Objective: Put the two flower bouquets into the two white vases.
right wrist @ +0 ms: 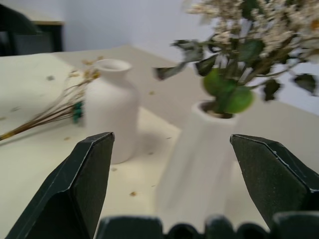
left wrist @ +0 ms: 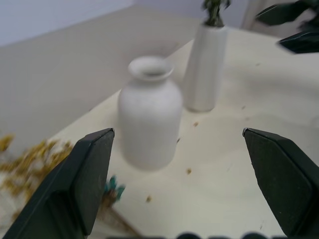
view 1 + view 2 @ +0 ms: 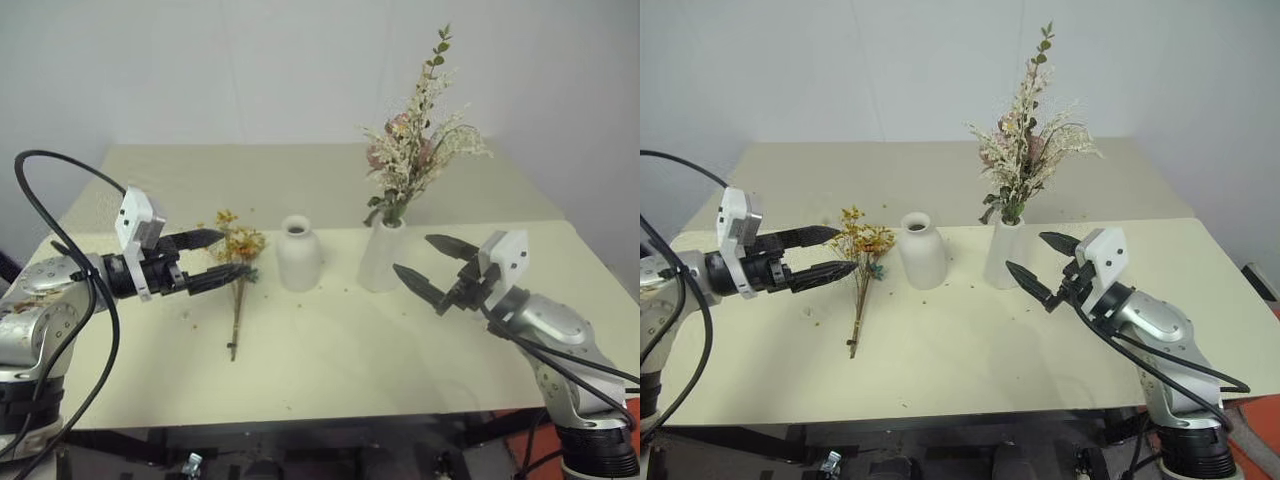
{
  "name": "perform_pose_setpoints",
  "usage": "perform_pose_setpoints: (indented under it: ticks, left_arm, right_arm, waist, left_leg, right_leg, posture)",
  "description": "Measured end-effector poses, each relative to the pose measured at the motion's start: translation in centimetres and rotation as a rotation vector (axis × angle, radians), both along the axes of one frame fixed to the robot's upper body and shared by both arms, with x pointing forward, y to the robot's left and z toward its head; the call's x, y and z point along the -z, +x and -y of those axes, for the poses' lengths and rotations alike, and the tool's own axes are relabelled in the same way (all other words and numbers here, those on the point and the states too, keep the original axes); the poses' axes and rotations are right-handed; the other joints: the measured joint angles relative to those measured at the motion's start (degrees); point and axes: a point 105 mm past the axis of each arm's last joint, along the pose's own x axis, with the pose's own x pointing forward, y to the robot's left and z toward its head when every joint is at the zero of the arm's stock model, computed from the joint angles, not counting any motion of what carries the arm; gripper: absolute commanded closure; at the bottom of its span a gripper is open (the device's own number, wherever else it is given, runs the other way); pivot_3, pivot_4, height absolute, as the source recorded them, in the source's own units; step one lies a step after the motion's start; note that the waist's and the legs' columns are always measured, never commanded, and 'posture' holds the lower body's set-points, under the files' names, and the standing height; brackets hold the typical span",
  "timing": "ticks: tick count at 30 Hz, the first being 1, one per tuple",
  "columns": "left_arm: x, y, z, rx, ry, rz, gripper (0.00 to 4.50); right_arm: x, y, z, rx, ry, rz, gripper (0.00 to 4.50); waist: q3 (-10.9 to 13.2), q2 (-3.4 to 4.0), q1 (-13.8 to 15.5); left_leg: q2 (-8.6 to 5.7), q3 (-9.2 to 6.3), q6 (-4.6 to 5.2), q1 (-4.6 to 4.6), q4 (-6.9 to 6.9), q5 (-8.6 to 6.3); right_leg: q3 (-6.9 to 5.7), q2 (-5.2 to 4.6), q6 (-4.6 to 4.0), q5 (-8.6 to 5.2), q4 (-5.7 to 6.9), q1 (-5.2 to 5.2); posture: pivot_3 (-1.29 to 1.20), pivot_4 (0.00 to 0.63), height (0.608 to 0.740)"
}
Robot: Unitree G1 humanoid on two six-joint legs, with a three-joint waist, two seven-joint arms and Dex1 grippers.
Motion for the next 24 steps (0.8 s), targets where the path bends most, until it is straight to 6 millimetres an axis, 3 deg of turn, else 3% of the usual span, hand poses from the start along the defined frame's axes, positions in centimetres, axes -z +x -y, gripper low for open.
perform_pose_setpoints:
  ticks: [5, 8, 14, 22, 24]
  left_arm:
    - [1.9, 0.6, -1.5, -0.205, 0.101, -0.162, 0.00]
    - [2.8, 1.4, -1.4, -0.298, 0.155, -0.262, 0.00]
    - [4.8, 3.6, 1.3, -0.368, 0.180, -0.393, 0.00]
    - [9.1, 5.8, 1.7, -0.496, 0.286, -0.549, 0.00]
    - [9.2, 6.3, 2.0, -0.504, 0.297, -0.547, 0.37]
  right_arm:
    - [0.4, -1.6, -0.1, -0.160, -0.067, -0.046, 0.10]
    - [0.0, -2.2, -0.2, -0.224, -0.100, -0.047, 0.10]
    - [-1.5, -2.6, -1.0, -0.291, -0.133, -0.008, 0.10]
    - [-2.3, -2.6, -1.3, -0.304, -0.150, 0.004, 0.10]
    - [-2.3, -2.7, -1.3, -0.314, -0.151, 0.003, 0.06]
  waist:
    - [0.0, -0.02, 0.2]
    - [0.0, -0.04, 0.4]
    - [0.0, -0.06, 0.8]
    - [0.0, -0.07, 1.2]
    - [0.0, -0.07, 1.3]
  left_leg:
    - [-0.02, 0.00, 0.00, 0.04, 0.03, 0.00]
    - [-0.02, -0.02, 0.00, 0.05, 0.07, 0.00]
    - [-0.04, -0.02, 0.00, -0.01, 0.06, 0.00]
    - [-0.06, -0.03, 0.00, -0.03, 0.06, 0.00]
    - [-0.09, -0.03, -0.01, -0.02, 0.06, 0.00]
  right_leg:
    - [-0.01, -0.01, 0.02, 0.00, 0.02, 0.05]
    - [-0.03, 0.02, 0.03, 0.01, 0.03, 0.07]
    - [-0.02, 0.01, 0.04, 0.01, 0.00, 0.03]
    - [-0.03, 0.01, 0.04, 0.01, 0.00, 0.02]
    - [-0.02, -0.01, 0.04, 0.01, -0.01, 0.03]
  posture:
    - [0.00, 0.150, 0.740]
    - [0.00, 0.150, 0.740]
    - [0.00, 0.150, 0.740]
    - [0.00, 0.150, 0.740]
    - [0.00, 0.150, 0.740]
